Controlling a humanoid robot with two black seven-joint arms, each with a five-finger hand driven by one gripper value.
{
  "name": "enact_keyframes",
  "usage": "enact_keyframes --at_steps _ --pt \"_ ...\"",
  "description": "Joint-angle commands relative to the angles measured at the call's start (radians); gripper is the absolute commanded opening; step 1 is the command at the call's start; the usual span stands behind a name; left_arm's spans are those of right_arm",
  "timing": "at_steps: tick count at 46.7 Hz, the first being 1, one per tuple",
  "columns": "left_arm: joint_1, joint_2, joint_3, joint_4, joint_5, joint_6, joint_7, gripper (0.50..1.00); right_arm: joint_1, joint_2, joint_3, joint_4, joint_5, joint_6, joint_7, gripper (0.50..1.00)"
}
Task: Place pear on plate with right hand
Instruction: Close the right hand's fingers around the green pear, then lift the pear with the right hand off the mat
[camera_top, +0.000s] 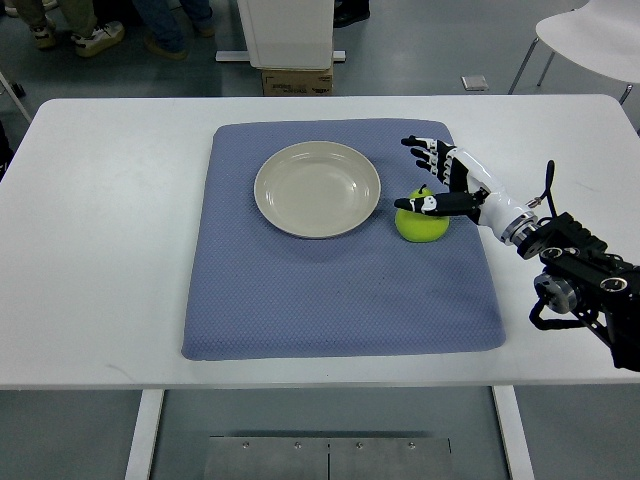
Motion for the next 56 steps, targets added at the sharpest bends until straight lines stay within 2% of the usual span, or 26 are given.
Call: enact_keyframes --at_steps 1,45,48,56 --pt "0.0 0.0 0.0 0.0 0.0 0.0 0.0 1.0 -0.004 0.001 -0.001 -0.001 0.0 -0.001 0.0 0.995" --pt "0.0 0.0 0.0 0.0 0.0 0.0 0.0 1.0 -0.067 -0.008 -0.028 -0.012 0.0 -0.001 0.0 0.989" --pt "0.0 0.0 0.0 0.0 0.0 0.0 0.0 1.0 -0.07 -0.008 -0.028 -0.012 0.0 -0.003 0.0 0.981" --pt "0.0 0.0 0.0 0.0 0.0 0.0 0.0 1.0 -0.078 -0.007 -0.03 -0.012 0.0 -0.022 0.0 0.912"
